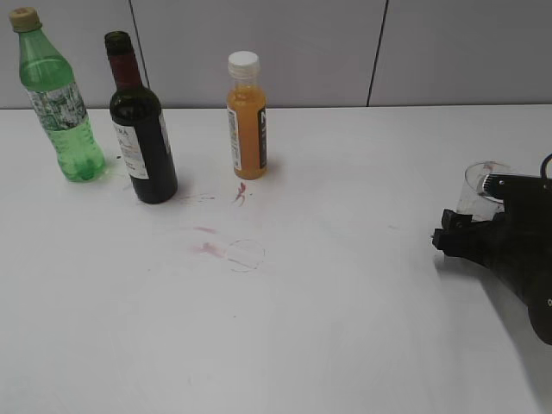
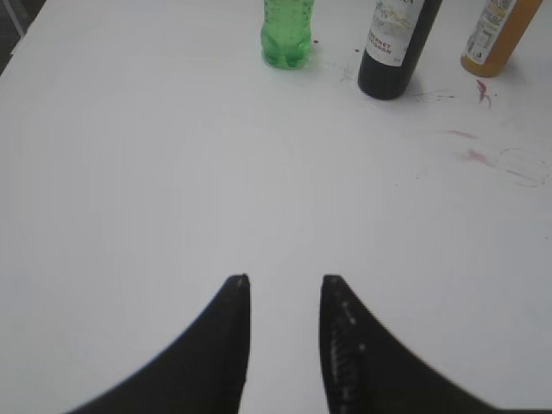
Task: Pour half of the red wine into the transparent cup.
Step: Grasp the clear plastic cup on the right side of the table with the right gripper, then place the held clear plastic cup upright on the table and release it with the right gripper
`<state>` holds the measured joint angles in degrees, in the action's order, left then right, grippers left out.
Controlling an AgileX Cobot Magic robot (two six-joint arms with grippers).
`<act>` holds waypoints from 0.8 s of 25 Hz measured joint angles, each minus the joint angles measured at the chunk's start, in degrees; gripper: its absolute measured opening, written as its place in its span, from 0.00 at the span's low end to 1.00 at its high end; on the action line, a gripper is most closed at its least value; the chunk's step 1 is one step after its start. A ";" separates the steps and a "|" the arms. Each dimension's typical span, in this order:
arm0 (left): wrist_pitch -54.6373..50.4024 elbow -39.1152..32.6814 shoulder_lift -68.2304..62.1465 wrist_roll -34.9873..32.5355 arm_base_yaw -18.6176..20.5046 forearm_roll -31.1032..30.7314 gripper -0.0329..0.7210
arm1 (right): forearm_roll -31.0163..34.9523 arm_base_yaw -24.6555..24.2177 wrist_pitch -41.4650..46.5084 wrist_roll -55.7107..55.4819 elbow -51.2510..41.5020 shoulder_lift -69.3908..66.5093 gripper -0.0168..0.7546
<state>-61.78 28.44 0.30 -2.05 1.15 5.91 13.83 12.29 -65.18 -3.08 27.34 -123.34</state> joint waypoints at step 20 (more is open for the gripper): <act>0.00 0.00 0.00 0.00 0.00 0.00 0.32 | -8.04 -0.17 1.08 3.78 -3.62 5.19 0.69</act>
<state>-61.78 28.44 0.30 -2.05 1.15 5.91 5.79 12.12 -64.09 0.70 23.71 -118.15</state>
